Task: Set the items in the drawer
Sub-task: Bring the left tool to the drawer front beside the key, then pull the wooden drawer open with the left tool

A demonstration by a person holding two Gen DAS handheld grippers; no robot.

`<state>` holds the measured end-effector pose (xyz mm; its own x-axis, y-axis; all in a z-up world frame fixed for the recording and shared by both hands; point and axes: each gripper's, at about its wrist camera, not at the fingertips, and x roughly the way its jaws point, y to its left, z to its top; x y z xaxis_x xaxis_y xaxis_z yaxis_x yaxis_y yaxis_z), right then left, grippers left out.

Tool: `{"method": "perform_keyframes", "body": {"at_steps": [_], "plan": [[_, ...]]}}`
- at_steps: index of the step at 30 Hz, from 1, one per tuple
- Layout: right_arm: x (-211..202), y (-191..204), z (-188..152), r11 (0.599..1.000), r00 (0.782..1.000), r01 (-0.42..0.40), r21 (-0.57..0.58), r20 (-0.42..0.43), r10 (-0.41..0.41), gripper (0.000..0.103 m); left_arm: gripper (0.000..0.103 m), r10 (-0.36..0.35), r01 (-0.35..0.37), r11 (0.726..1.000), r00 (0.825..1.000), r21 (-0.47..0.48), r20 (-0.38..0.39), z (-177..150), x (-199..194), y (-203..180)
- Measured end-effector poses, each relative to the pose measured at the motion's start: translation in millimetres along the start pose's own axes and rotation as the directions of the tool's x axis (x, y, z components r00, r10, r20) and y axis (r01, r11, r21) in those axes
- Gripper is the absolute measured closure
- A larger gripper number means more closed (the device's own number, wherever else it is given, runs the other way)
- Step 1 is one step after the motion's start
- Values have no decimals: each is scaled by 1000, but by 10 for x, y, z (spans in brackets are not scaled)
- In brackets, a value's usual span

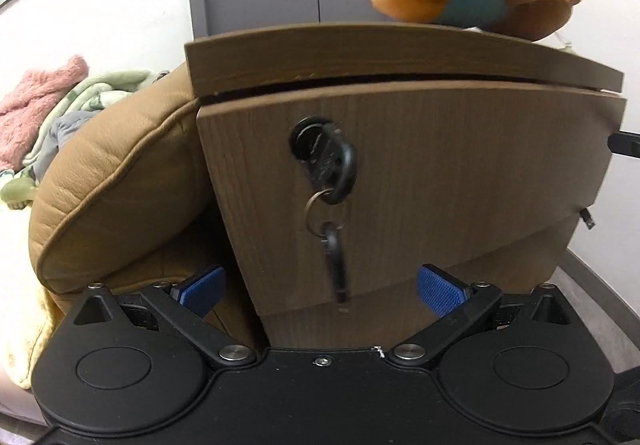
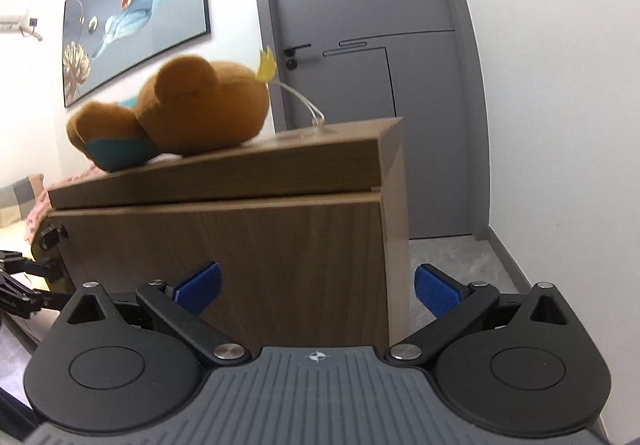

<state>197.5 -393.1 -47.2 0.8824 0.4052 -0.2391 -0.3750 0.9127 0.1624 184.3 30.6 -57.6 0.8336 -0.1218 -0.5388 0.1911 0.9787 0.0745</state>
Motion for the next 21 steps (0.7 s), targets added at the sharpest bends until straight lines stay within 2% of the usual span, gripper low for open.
{"method": "perform_keyframes", "body": {"at_steps": [8,21], "plan": [[60,-60,-34,1000,999,9,28,-32,-8,0,1,-15,15,1000,1000,-23,-23,13,85,103],[90,6,-19,999,999,-32,-1,-42,32,0,1,-28,28,999,1000,-25,10,36,37,204]]}}
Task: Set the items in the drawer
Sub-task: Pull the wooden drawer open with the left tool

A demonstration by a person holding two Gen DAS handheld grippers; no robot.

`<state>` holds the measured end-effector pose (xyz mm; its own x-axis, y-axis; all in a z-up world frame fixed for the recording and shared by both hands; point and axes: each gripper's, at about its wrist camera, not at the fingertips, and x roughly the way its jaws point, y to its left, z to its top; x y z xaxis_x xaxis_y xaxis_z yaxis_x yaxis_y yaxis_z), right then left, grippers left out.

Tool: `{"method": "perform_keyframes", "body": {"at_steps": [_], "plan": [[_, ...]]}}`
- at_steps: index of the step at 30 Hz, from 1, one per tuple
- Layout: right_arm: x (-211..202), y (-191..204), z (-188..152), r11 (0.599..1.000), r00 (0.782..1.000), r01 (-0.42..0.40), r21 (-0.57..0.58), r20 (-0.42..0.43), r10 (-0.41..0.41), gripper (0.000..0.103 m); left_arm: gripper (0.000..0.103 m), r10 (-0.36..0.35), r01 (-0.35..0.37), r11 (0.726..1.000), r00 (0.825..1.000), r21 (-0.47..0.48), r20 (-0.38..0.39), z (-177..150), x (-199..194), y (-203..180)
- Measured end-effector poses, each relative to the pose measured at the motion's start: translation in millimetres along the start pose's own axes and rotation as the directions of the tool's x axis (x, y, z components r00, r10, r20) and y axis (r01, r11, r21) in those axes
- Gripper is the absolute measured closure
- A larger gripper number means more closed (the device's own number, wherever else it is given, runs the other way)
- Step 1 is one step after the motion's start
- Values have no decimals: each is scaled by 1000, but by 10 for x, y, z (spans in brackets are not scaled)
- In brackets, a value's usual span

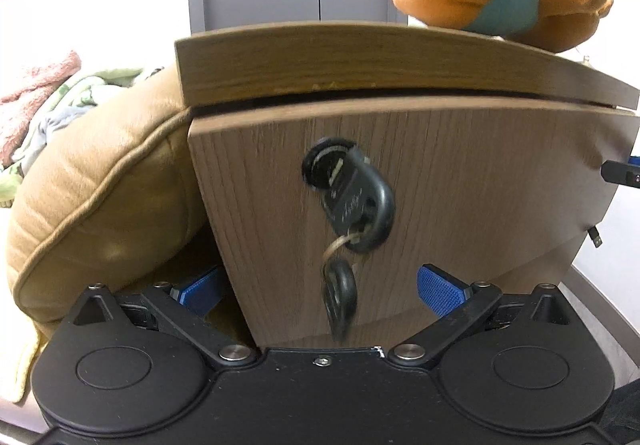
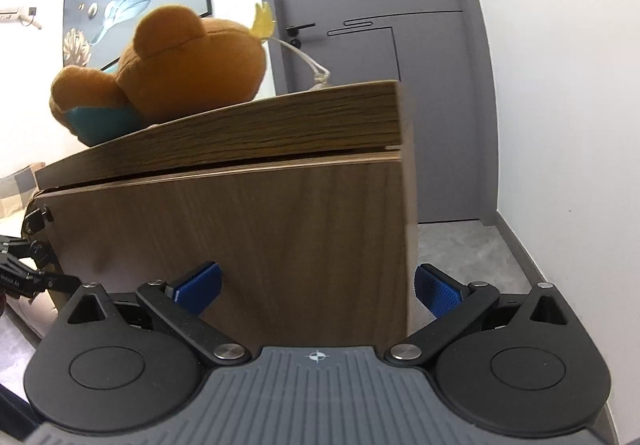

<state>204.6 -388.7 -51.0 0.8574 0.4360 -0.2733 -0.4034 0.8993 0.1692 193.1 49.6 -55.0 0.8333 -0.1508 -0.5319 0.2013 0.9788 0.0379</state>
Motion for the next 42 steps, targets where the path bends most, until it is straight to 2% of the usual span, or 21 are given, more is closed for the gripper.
{"method": "perform_keyframes", "body": {"at_steps": [7,19,26,33,38,42], "plan": [[8,44,17,1000,1000,-1,-22,6,1,0,0,-5,5,1000,1000,14,11,31,-33,12],[136,193,80,992,998,61,-109,-20,-63,0,0,-3,3,1000,1000,19,3,-11,-156,99],[152,395,-19,986,996,76,-146,-25,-81,0,2,-9,9,999,1000,35,8,-57,-253,167],[93,378,-3,988,998,36,-151,-47,-44,0,3,-13,13,999,1000,45,-10,-85,-369,219],[-1,331,-42,989,999,-19,-143,-36,14,0,4,-19,19,999,1000,42,-14,-120,-524,236],[-79,383,-69,986,999,-12,-167,-45,5,0,4,-27,28,998,1000,47,-9,-168,-670,248]]}}
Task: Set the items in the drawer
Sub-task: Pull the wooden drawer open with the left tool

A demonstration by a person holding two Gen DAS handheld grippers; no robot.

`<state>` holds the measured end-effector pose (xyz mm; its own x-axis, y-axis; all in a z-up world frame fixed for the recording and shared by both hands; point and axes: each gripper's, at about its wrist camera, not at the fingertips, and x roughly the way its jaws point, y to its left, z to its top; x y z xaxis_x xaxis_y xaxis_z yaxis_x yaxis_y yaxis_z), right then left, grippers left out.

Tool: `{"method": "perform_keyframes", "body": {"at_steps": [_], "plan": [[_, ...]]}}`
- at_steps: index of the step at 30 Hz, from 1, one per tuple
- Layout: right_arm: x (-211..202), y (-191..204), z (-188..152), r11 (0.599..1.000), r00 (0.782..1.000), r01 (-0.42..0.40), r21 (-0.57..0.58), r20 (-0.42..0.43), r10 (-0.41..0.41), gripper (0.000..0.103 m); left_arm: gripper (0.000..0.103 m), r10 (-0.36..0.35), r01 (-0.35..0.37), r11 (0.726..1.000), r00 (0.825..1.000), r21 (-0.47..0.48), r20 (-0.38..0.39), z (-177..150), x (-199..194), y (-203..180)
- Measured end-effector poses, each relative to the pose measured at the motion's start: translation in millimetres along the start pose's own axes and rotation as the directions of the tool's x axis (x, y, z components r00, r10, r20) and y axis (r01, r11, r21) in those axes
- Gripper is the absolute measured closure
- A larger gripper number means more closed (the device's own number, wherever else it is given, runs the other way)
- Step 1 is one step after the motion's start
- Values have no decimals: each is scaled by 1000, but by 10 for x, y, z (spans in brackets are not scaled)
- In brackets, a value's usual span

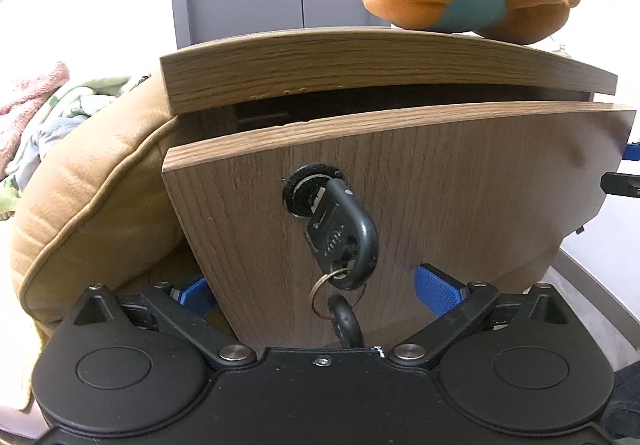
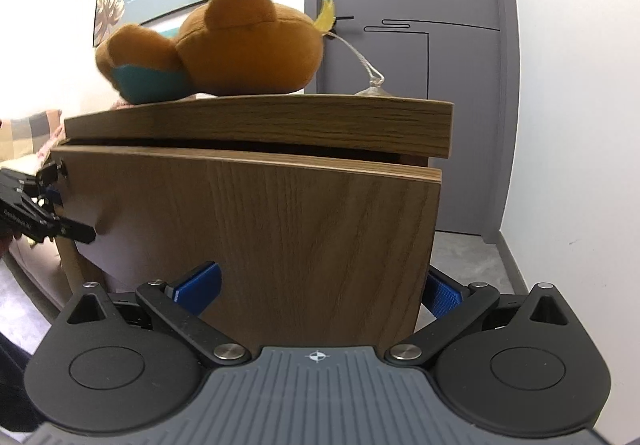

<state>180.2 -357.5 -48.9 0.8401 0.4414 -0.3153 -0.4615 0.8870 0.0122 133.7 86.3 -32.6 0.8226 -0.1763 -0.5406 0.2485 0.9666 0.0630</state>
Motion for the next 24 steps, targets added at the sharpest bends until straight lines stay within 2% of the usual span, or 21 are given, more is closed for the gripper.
{"method": "perform_keyframes", "body": {"at_steps": [9,11,13,17,23,24], "plan": [[-197,102,-41,1000,1000,2,-12,-21,-2,0,4,-22,22,1000,1000,12,14,-78,-410,74],[-249,130,-57,1000,1000,3,-17,-26,-3,0,4,-27,27,999,999,29,22,-272,-317,109],[-308,157,-73,1000,999,5,-21,-31,-6,0,4,-33,32,999,999,38,28,-336,-389,73],[-386,199,-84,1000,999,4,-24,-44,-5,0,4,-46,44,998,998,51,35,-279,-233,-146],[-528,256,-110,1000,998,-2,-30,-59,0,0,4,-62,60,997,997,53,40,-334,-274,-217],[-561,263,-120,999,998,-5,-32,-60,3,0,4,-64,62,997,997,52,42,-433,-420,-204]]}}
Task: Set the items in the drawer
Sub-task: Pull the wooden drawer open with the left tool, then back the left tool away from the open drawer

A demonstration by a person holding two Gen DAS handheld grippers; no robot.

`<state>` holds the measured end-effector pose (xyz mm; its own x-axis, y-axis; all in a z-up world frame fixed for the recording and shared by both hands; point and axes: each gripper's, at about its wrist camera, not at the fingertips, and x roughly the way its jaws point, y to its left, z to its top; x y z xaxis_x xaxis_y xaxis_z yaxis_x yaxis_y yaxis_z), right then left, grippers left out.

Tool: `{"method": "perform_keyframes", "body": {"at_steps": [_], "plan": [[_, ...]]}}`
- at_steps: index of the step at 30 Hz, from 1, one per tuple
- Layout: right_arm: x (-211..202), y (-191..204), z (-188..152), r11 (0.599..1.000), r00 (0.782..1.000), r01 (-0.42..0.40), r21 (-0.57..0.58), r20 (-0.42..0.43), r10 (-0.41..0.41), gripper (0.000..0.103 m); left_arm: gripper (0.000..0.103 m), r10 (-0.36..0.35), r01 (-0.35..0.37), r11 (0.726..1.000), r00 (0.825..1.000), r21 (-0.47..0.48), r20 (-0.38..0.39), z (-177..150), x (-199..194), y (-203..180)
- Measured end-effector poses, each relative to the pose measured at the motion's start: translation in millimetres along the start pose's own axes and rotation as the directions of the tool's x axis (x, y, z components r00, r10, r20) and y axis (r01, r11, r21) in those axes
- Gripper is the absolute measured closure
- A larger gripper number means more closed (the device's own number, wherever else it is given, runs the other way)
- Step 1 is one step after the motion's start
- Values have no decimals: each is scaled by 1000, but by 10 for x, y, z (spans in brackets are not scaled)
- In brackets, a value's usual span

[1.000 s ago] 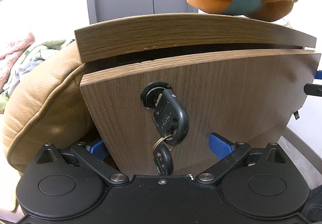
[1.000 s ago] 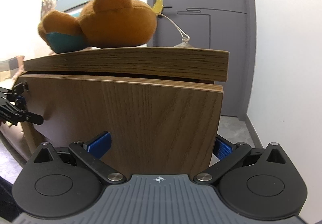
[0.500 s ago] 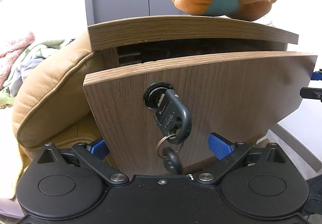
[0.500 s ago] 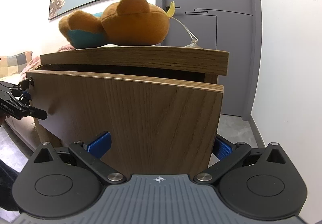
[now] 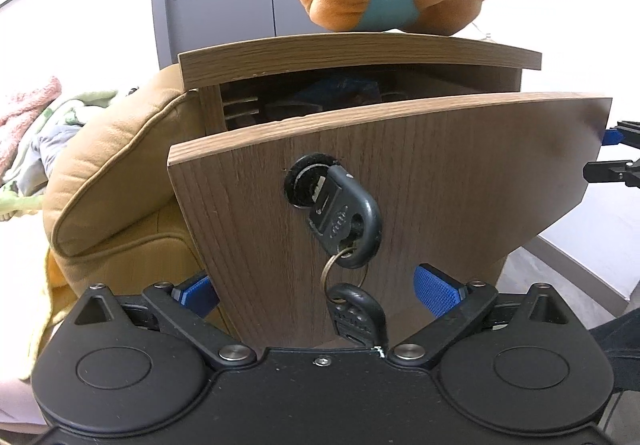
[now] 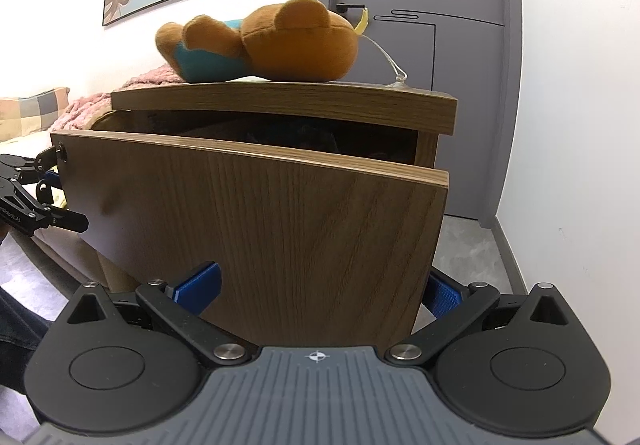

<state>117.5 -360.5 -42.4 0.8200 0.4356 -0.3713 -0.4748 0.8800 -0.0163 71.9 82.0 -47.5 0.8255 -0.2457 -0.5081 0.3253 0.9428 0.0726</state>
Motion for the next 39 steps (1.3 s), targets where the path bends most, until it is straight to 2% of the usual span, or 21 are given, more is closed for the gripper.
{"method": "perform_keyframes", "body": {"at_steps": [2,6,11,19,24,27,31,36,39], "plan": [[-66,17,-28,1000,1000,-6,-7,-1,6,0,4,-1,1,1000,1000,-4,2,-80,-122,-26],[-184,50,-83,1000,1000,-17,-18,2,17,0,4,0,0,1000,1000,-16,6,50,100,-248],[-329,94,-135,999,1000,-31,-18,2,31,0,4,6,-5,999,1000,-48,19,66,134,-416],[-513,192,-198,1000,1000,-29,-6,-1,29,0,4,6,-1,995,999,-95,45,-41,-34,-467],[-533,160,-185,998,999,-33,55,9,33,0,3,22,-10,993,995,-116,100,-29,-191,-488],[-551,167,-137,996,999,-19,86,35,16,0,2,61,-40,990,986,-134,154,-21,-330,-501],[-653,244,-39,995,991,35,88,128,-46,0,2,147,-115,981,965,-154,217,-10,-518,-535],[-761,355,37,984,965,97,151,229,-130,0,2,230,-189,969,928,-161,292,72,-695,-626],[-807,425,46,973,943,123,193,283,-175,0,2,248,-201,964,916,-175,316,115,-755,-665]]}}
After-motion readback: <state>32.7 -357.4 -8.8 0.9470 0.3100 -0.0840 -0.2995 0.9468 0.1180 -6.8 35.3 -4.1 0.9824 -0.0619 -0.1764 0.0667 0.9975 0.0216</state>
